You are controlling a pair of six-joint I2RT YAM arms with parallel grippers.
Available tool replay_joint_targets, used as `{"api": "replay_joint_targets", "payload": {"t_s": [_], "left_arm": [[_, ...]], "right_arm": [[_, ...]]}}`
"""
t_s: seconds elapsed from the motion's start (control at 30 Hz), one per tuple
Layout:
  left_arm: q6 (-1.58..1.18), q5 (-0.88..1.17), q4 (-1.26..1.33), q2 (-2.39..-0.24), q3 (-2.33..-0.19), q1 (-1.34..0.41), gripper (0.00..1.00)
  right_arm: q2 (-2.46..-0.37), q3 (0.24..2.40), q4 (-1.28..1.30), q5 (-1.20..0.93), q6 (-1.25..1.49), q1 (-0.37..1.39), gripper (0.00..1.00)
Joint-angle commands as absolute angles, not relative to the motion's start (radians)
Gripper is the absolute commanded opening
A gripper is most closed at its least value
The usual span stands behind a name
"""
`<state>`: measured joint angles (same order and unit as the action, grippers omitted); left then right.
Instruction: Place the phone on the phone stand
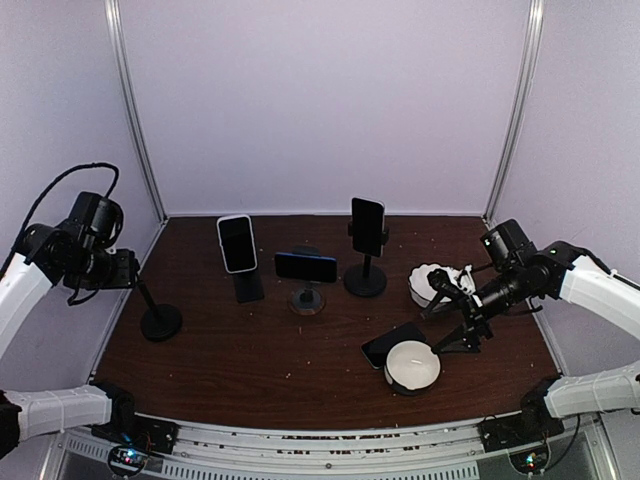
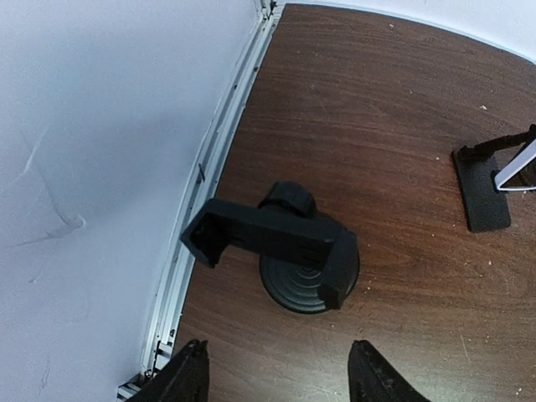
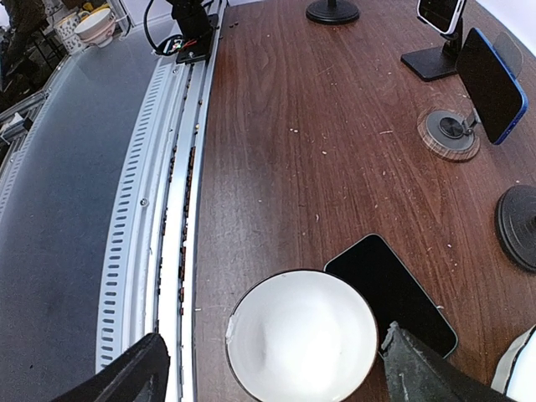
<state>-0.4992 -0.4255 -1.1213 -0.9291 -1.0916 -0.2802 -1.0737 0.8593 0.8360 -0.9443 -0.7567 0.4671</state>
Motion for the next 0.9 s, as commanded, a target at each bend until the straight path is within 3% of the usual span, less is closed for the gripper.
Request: {"api": "replay_joint_targets", "payload": {"t_s": [0.0, 0.17, 0.33, 0.63, 0.73, 0.77, 0.87], "left_arm": [[-0.51, -0.411, -0.993, -0.944, -1.074, -0.267, 0.6], [-0.5, -0.382, -0.925, -0.993, -1.07, -0.257, 0.58], [-0.495, -0.364, -0.878, -1.033, -1.081, -0.253, 0.36], [-0.517, -0.362, -0.879, -1.067, -1.093, -0.253, 0.23], [-0.525, -0.344, -0.876, -1.074, -1.095, -0.253, 0.09], [-0.529, -0.332, -0.875, -1.075, -1.096, -0.253, 0.01], [-0.555, -0.253, -0.877, -1.077, -1.122, -0.254, 0.0]], "right_arm": [[-1.076, 0.875, 0.847, -0.936, -0.767, 0.476, 0.91], [-1.07, 0.872, 0.847, -0.93, -0.767, 0.477, 0.91], [-1.068, 0.871, 0.848, -0.925, -0.767, 0.477, 0.91], [-1.074, 0.87, 0.847, -0.925, -0.768, 0.479, 0.91], [-1.075, 0.871, 0.848, -0.925, -0.77, 0.481, 0.91], [-1.076, 0.87, 0.848, -0.925, -0.77, 0.481, 0.91], [-1.077, 0.87, 0.848, -0.923, -0.77, 0.482, 0.91]]}}
